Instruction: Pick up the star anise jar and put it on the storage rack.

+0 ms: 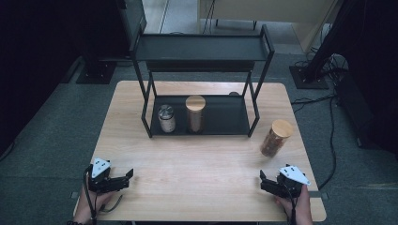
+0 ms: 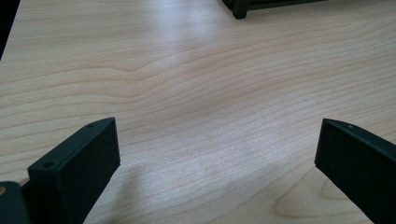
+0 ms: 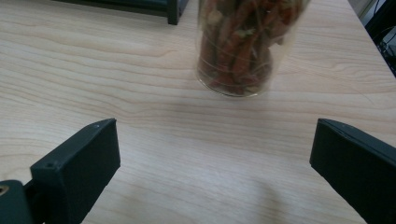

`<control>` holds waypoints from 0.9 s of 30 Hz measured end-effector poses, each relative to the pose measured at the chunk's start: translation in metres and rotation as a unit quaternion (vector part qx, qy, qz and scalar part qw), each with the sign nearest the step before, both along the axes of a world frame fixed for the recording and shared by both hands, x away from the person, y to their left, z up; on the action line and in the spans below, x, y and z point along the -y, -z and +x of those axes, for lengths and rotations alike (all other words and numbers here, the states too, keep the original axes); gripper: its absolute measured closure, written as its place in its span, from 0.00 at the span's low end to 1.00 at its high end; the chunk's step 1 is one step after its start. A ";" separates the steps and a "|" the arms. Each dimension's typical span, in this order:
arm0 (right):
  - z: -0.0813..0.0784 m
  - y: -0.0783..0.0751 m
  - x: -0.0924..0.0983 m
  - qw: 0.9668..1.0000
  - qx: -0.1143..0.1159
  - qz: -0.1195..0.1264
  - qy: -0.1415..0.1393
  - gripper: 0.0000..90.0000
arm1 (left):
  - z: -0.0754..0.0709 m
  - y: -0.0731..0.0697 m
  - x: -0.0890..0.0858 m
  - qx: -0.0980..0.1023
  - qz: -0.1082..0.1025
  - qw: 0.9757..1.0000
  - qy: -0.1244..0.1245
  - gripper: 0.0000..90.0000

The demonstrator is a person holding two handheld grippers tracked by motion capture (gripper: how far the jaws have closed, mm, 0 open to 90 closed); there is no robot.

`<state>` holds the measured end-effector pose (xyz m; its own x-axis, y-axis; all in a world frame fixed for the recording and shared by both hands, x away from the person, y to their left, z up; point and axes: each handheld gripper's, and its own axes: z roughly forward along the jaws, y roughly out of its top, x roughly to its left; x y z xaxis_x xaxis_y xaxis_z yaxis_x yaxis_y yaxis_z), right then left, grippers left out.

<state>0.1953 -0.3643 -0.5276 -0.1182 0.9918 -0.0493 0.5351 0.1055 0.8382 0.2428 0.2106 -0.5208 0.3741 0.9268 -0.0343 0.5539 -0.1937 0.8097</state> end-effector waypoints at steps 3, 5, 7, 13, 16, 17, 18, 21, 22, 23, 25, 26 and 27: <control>-0.002 0.000 0.005 1.000 0.000 0.001 0.004 0.02 | 0.000 0.000 0.000 0.000 0.000 1.000 0.000 0.00; -0.002 0.000 0.009 1.000 0.001 0.000 0.007 0.02 | 0.000 0.000 0.000 0.000 0.000 1.000 0.000 0.00; -0.003 0.000 0.013 1.000 0.001 0.003 0.011 0.02 | 0.000 0.000 0.000 0.000 0.000 1.000 0.000 0.00; -0.007 0.000 0.027 1.000 -0.001 0.001 0.020 0.02 | 0.000 0.000 0.000 0.000 0.000 1.000 -0.001 0.00; -0.010 0.000 0.034 1.000 0.001 0.006 0.028 0.02 | 0.000 0.000 0.000 0.000 -0.001 1.000 -0.001 0.00; -0.010 0.000 0.037 1.000 0.001 0.006 0.029 0.02 | 0.000 0.000 0.000 0.000 -0.001 1.000 -0.001 0.00; -0.011 0.000 0.040 1.000 0.000 0.004 0.031 0.02 | 0.000 0.000 0.000 0.000 -0.001 1.000 -0.001 0.00; -0.013 0.001 0.045 0.999 -0.001 0.003 0.036 0.02 | 0.000 0.000 0.000 0.000 -0.001 1.000 -0.001 0.00; -0.014 0.001 0.047 0.999 -0.002 0.001 0.038 0.02 | 0.000 0.000 0.000 0.000 -0.001 1.000 -0.001 0.00; -0.014 0.001 0.048 0.999 -0.001 0.001 0.039 0.02 | 0.000 0.000 0.000 0.000 -0.001 1.000 -0.001 0.00; -0.015 0.001 0.051 0.999 -0.002 0.001 0.042 0.02 | 0.000 0.000 0.000 0.000 -0.001 1.000 -0.002 0.00; -0.016 0.001 0.052 0.999 -0.002 0.000 0.043 0.02 | 0.000 0.000 0.000 0.000 -0.001 1.000 -0.002 0.00; -0.016 0.001 0.054 0.999 -0.002 0.001 0.044 0.02 | 0.000 0.000 0.000 0.000 -0.001 1.000 -0.002 0.00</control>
